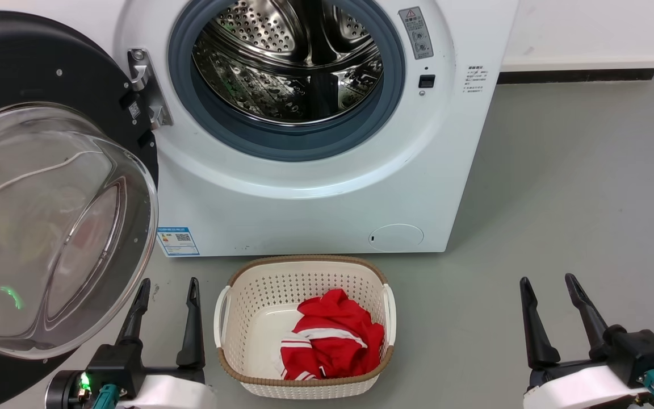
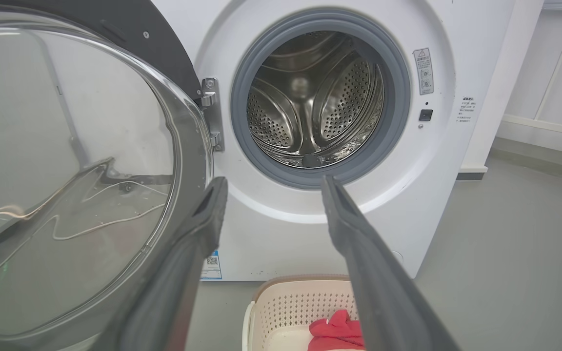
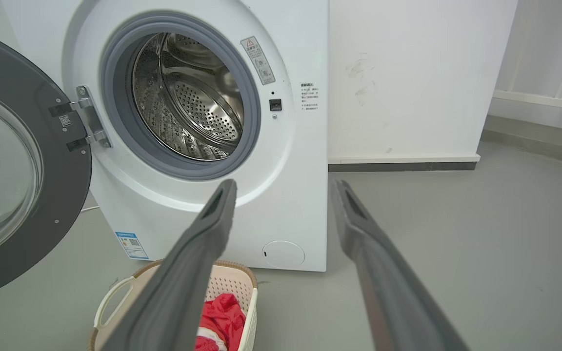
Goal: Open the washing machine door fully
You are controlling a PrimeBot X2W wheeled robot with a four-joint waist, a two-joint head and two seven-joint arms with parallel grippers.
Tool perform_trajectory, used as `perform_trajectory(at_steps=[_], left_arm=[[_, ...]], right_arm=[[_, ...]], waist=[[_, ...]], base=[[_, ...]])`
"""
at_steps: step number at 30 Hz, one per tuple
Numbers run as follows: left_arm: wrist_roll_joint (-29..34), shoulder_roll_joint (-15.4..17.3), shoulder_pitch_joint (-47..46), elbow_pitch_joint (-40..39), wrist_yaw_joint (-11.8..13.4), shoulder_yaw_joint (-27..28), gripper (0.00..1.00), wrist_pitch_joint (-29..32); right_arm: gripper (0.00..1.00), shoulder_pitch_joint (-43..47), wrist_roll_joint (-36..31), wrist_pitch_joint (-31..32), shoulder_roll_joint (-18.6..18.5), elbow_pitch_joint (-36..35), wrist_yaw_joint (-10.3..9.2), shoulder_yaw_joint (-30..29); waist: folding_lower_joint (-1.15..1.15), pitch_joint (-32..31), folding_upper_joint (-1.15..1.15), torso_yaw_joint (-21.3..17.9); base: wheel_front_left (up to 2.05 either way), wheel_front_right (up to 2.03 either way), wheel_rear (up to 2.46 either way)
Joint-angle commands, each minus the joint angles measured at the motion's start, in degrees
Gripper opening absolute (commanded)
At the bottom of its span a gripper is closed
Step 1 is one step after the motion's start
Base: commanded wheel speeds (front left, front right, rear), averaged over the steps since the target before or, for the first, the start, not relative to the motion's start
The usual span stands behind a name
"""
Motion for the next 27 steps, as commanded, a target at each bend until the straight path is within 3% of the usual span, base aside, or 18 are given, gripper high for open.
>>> perform_trajectory(at_steps=[1,5,27], left_arm=[[0.0,0.0,0.0,0.0,0.0,0.0,0.00,0.0],[-0.9,-0.1,0.3,2.0,-0.1,0.1,0.00,0.5],[-24.5,-0.1,-2.2,4.3,-1.5,1.6,0.00,6.2]], right_arm=[[0.00,0.0,0.0,0.0,0.0,0.0,0.00,0.0],[0.00,0.8,1.0,0.0,0.0,1.4,0.00,0.2],[0.00,-2.1,25.2,4.1,-1.2,3.7,0.00,-0.2]], waist=[[0.00,0.0,-0.01,0.0],[0.00,0.0,-0.01,0.0],[0.00,0.0,-0.01,0.0]], base=[[0.00,0.00,0.00],[0.00,0.00,0.00],[0.00,0.00,0.00]])
